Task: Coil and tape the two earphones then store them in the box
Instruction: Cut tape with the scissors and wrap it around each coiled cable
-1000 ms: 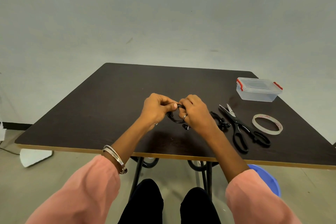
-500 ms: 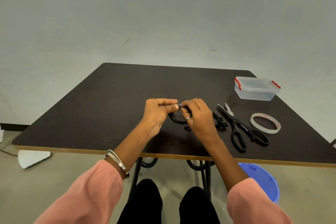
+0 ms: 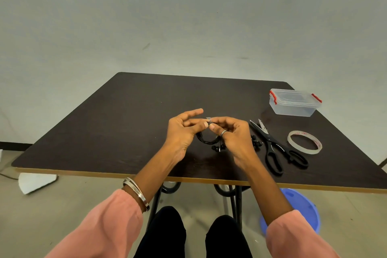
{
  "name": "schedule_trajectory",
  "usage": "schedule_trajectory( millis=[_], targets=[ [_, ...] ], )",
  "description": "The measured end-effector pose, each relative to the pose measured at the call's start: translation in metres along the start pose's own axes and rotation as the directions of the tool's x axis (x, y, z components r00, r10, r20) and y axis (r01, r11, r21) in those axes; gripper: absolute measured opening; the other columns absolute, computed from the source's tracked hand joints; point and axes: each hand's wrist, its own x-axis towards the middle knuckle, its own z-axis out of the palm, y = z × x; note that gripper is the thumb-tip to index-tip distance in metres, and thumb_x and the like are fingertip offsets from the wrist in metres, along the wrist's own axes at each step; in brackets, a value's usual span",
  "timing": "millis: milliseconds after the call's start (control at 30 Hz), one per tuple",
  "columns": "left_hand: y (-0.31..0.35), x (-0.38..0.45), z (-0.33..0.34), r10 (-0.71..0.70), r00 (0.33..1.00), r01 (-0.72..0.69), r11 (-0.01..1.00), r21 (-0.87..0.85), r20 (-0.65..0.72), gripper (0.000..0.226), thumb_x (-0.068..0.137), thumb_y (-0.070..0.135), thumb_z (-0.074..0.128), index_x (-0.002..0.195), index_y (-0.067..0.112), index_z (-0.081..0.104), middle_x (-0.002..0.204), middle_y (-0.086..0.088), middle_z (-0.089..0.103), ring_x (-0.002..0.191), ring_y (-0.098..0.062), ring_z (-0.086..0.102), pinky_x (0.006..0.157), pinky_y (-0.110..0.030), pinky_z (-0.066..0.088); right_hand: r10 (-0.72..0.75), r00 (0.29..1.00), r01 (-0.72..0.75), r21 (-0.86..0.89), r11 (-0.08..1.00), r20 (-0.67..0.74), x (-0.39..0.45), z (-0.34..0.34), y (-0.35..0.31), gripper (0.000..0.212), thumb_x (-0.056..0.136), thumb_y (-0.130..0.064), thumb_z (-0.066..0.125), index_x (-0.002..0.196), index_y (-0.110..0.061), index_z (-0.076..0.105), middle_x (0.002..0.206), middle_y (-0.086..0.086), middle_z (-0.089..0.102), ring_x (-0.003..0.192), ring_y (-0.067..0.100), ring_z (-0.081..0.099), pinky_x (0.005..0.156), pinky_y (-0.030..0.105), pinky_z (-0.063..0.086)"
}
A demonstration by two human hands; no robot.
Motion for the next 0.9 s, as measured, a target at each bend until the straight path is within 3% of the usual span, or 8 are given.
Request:
schedule_trajectory(
  millis=[200, 333, 467, 600, 667, 800, 900],
  targets=[
    [-0.001, 0.005, -0.003, -0.039, 0.999, 0.039, 0.995, 0.097, -0.009, 0.044, 0.077, 0.001, 0.075, 0.118, 0.011, 0.063, 0.084, -0.008, 0.076, 0.084, -0.015, 0.073, 0.099, -0.039, 0.048, -0.055, 0.998, 0.056, -0.036, 0.998, 0.023, -0.003, -0.001, 0.002, 0.02, 0.085, 0.001, 0.065, 0.093, -0.015, 0.074, 0.093, 0.0, 0.074, 0.094, 0.011, 0.068, 0.085, 0.027, 0.053],
    [0.0, 0.008, -0.007, -0.086, 0.995, 0.077, 0.986, 0.15, 0.048, 0.036, 0.079, 0.004, 0.074, 0.114, 0.006, 0.065, 0.08, -0.009, 0.074, 0.07, -0.011, 0.069, 0.07, -0.027, 0.053, -0.198, 0.977, 0.209, -0.18, 0.961, 0.075, 0.0, -0.008, 0.006, 0.021, 0.084, 0.001, 0.066, 0.092, -0.017, 0.075, 0.09, -0.003, 0.074, 0.09, 0.008, 0.068, 0.083, 0.024, 0.052],
    [0.002, 0.009, -0.006, -0.21, 0.975, 0.208, 0.977, 0.036, 0.069, 0.026, 0.08, 0.001, 0.072, 0.105, -0.001, 0.069, 0.074, -0.007, 0.073, 0.059, -0.008, 0.065, 0.052, -0.019, 0.044, -0.422, 0.88, 0.475, -0.378, 0.795, 0.218, 0.003, -0.022, 0.011, 0.03, 0.081, 0.012, 0.063, 0.095, -0.012, 0.076, 0.09, 0.0, 0.071, 0.086, 0.007, 0.067, 0.078, 0.018, 0.053],
    [0.001, 0.008, -0.002, -0.287, 0.956, 0.288, 0.957, -0.021, 0.057, 0.017, 0.08, 0.001, 0.072, 0.097, -0.002, 0.071, 0.071, -0.007, 0.072, 0.052, -0.007, 0.063, 0.047, -0.018, 0.043, -0.485, 0.801, 0.597, -0.525, 0.607, 0.35, 0.007, -0.033, 0.012, 0.032, 0.075, 0.014, 0.064, 0.092, -0.011, 0.077, 0.087, 0.003, 0.066, 0.077, 0.009, 0.059, 0.07, 0.007, 0.046],
    [-0.001, 0.007, 0.001, -0.31, 0.95, 0.312, 0.95, -0.027, 0.044, 0.014, 0.081, 0.002, 0.072, 0.094, -0.002, 0.071, 0.069, -0.008, 0.071, 0.05, -0.006, 0.061, 0.046, -0.018, 0.042, -0.486, 0.784, 0.62, -0.535, 0.574, 0.387, 0.007, -0.036, 0.012, 0.027, 0.076, 0.008, 0.068, 0.092, -0.012, 0.077, 0.09, 0.004, 0.066, 0.078, 0.007, 0.058, 0.07, 0.006, 0.045],
    [-0.005, 0.006, 0.001, -0.304, 0.952, 0.305, 0.952, -0.009, 0.023, 0.012, 0.081, 0.005, 0.073, 0.091, 0.0, 0.072, 0.063, -0.004, 0.07, 0.051, -0.008, 0.059, 0.047, -0.019, 0.041, -0.426, 0.827, 0.556, -0.415, 0.721, 0.368, 0.002, -0.039, 0.012, 0.022, 0.077, 0.002, 0.073, 0.092, -0.014, 0.077, 0.102, 0.002, 0.067, 0.087, 0.011, 0.065, 0.076, 0.018, 0.052],
    [-0.005, 0.007, -0.002, -0.271, 0.962, 0.271, 0.963, -0.004, 0.026, 0.012, 0.081, 0.006, 0.073, 0.093, 0.001, 0.072, 0.069, -0.006, 0.073, 0.056, -0.008, 0.062, 0.051, -0.02, 0.041, -0.265, 0.938, 0.308, -0.188, 0.933, 0.223, -0.004, -0.034, 0.008, 0.021, 0.071, -0.005, 0.079, 0.09, -0.012, 0.073, 0.105, 0.005, 0.068, 0.091, 0.02, 0.069, 0.08, 0.033, 0.058]
  ],
)
